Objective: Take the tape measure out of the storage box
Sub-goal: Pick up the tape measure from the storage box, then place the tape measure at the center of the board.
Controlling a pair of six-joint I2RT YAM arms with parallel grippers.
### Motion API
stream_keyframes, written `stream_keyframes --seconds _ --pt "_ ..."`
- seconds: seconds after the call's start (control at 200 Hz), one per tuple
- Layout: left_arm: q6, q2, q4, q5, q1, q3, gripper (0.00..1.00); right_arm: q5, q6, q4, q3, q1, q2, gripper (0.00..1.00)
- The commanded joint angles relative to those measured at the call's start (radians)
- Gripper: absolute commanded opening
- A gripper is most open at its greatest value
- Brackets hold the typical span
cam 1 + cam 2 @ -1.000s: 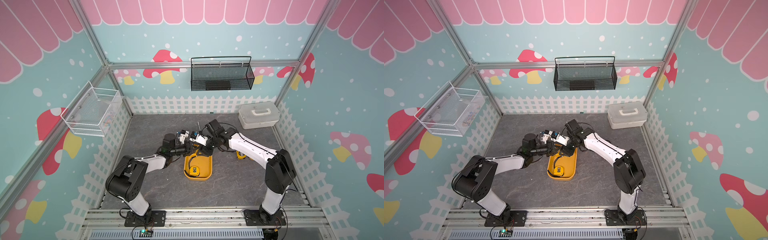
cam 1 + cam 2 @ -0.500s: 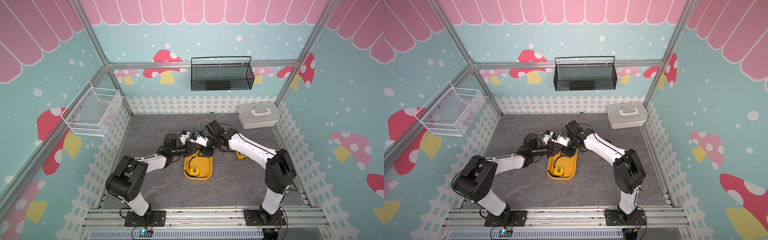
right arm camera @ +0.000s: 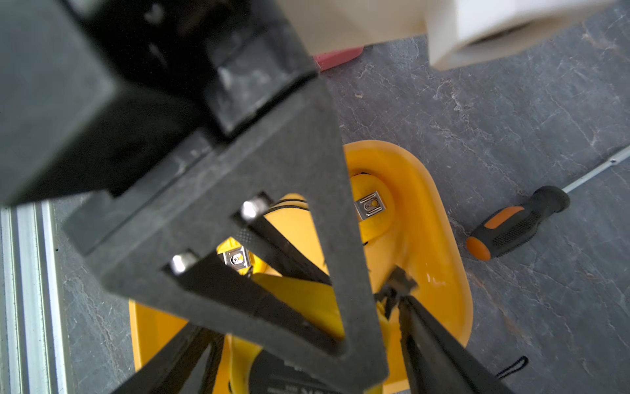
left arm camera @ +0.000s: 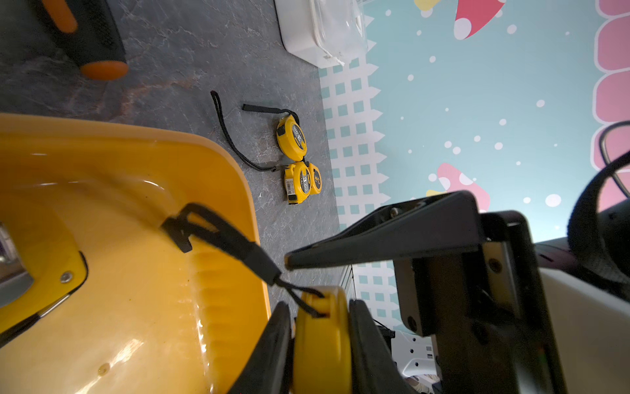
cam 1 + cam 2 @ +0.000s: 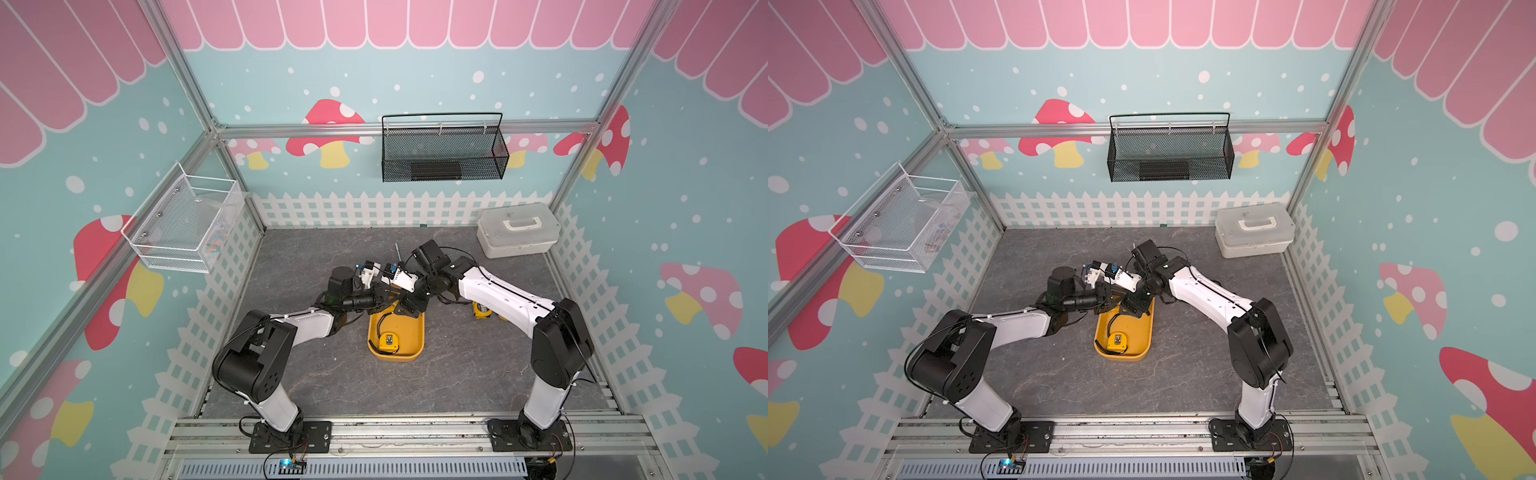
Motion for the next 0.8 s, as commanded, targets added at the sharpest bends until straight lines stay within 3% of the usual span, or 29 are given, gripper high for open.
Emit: stream_keyframes --seconds 0.0,0.31,0.455,0.625,0.79 --pt "-0.007 -0.003 0.039 -0.003 0.017 0.009 0.23 0.008 0.004 0.001 -0.027 -0.017 -0.065 0.83" --pt "0.041 -0.07 -0.05 0.003 0.112 0.024 0.23 -0.003 0.028 0.031 -0.101 -0.101 -0.193 0.87" --pt "0.111 -0.127 -0.172 0.015 0.18 0.066 0.23 0.0 0.031 0.042 -0.136 -0.14 -0.244 0.88" --pt "0.252 -0.178 -0.391 0.003 0.285 0.166 0.24 -0.008 0.043 0.053 -0.165 -0.165 -0.268 0.88" --pt "0.302 -0.183 -0.49 -0.03 0.414 0.238 0.25 -0.022 0.063 0.065 -0.181 -0.169 -0.267 0.88"
